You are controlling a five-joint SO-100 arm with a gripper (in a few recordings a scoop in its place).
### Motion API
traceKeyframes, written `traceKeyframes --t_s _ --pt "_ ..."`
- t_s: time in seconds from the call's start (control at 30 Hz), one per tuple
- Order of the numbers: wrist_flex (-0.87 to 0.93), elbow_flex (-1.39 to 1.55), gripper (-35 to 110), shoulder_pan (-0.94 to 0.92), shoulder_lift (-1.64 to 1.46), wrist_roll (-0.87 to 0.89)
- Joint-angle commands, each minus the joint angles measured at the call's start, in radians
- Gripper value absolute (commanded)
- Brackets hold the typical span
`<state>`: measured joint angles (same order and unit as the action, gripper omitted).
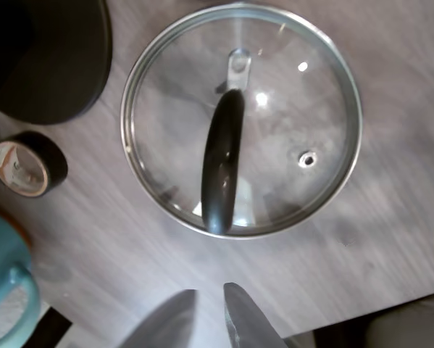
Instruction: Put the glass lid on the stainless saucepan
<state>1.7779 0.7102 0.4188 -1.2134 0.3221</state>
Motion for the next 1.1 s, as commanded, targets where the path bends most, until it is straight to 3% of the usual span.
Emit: traceKeyframes --t_s 0.0,0.43,1.07 --pt "0.017 -0.038 19 -0.011 -0.017 0.005" --pt "0.014 0.227 21 -0.005 -0.077 0.005" --pt "-0.028 0.227 21 -0.035 0.006 0.0"
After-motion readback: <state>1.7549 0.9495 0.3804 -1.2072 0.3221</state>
